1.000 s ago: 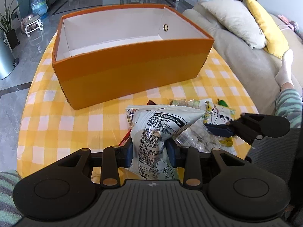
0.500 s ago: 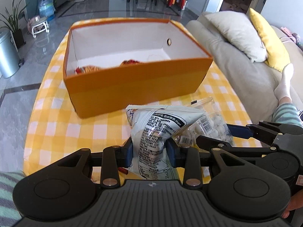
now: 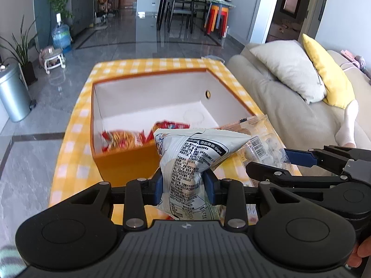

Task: Organize snacks
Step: 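Carry the white bag and candy tray over the box with both tools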

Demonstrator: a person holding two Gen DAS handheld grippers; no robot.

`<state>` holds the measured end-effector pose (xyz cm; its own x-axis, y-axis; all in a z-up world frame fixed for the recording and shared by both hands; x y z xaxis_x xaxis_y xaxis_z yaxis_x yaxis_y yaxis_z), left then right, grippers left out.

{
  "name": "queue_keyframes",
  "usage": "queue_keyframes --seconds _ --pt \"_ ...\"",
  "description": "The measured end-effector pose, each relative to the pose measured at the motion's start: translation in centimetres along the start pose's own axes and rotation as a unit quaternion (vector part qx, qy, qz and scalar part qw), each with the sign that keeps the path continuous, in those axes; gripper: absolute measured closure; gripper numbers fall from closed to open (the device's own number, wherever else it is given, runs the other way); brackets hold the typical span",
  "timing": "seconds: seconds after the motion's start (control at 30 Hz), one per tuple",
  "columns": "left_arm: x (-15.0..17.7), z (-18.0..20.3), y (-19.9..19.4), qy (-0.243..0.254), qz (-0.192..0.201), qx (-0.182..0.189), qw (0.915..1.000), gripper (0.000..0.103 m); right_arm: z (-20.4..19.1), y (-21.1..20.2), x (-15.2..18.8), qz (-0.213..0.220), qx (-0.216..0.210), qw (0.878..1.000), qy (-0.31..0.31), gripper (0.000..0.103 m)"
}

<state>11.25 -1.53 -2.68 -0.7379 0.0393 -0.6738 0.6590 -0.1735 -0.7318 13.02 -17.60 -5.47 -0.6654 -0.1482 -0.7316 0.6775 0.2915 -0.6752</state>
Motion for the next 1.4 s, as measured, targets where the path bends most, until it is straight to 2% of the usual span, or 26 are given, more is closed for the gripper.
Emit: queue_keyframes --seconds 0.47,0.97,1.2,1.4 --pt "-6.1 -1.2 0.9 0.019 0.047 -0.029 0.9983 0.063 -0.4 2.0 -6.9 0.038 0.005 0.998 -0.053 0.051" --pt "-9.0 -3.6 6.0 0.025 0.011 -0.058 0.9980 0.063 -0.2 7.6 -11.5 0.036 0.027 0.994 -0.105 0.051" --pt "-9.2 -4.5 9.7 0.023 -0.040 -0.055 0.9974 0.063 -0.4 11.9 -12.5 -0.013 0.022 0.992 -0.127 0.050" --pt "-9.0 -4.9 12.7 0.023 -0.099 -0.034 0.9942 0.063 -0.1 16.1 -12.4 -0.101 0.011 0.985 -0.139 0.050"
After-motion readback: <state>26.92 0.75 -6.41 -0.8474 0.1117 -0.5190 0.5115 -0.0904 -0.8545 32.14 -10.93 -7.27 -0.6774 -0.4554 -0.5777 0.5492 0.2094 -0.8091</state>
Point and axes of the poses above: each gripper's, at about its wrist camera, not at the fingertips, and y roughly the way its jaws point, z to its right, x to its underside, the point moved 3 cm from there along y, roughly the way its jaws point
